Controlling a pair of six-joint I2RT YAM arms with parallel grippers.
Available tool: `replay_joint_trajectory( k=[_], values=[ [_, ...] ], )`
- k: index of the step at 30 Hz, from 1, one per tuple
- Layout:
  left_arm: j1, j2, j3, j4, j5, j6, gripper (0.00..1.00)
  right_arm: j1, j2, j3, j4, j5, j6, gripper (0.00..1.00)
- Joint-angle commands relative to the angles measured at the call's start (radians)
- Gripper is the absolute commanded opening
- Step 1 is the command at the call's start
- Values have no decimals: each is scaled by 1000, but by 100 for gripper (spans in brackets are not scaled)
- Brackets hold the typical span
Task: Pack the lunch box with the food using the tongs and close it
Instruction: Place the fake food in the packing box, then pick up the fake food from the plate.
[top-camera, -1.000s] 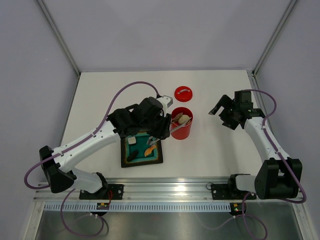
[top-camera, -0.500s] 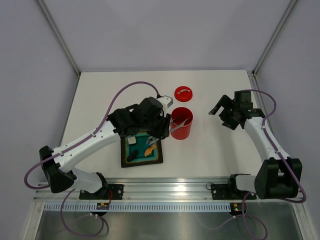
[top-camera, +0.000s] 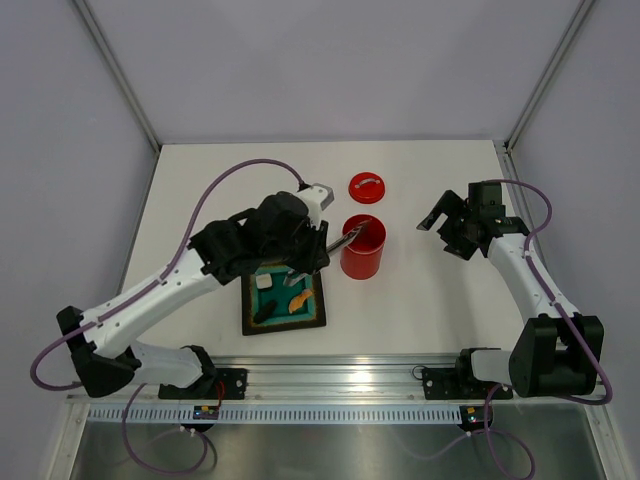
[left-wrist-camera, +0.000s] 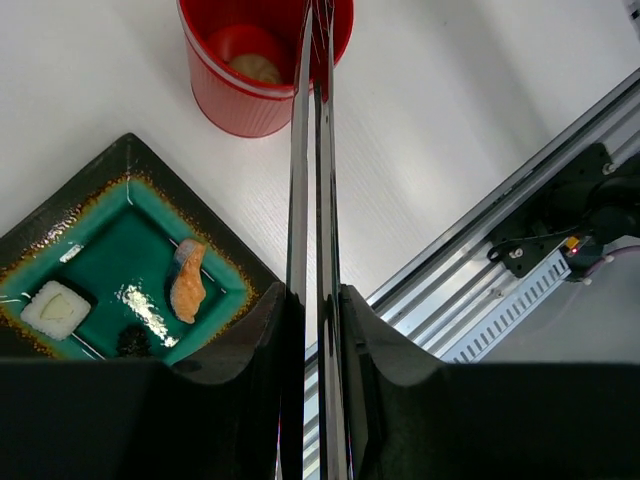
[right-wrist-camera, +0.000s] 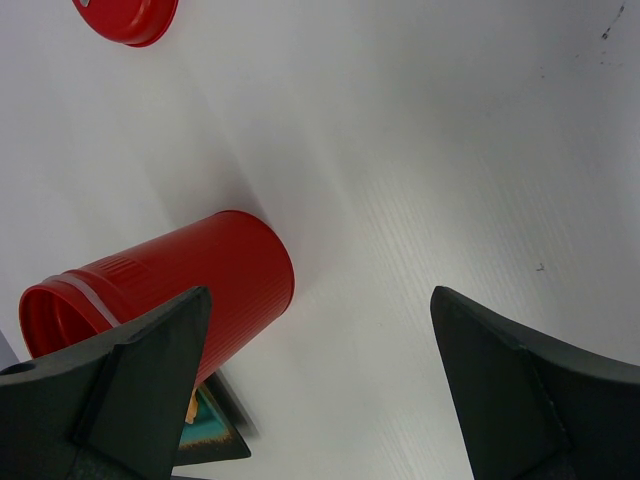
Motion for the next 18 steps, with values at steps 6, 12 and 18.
replay_joint_trajectory(
  k=[6, 12, 18],
  values=[
    [3, -178, 53, -98, -100, -5, 25, -2, -14, 5, 3, -9, 1, 99],
    [2, -329, -110, -247, -125, -63, 28, -1, -5, 6, 12, -15, 2, 99],
    [3, -409, -295, -301, -88, -92, 34, -1, 15, 11, 23, -29, 4, 99]
  ],
)
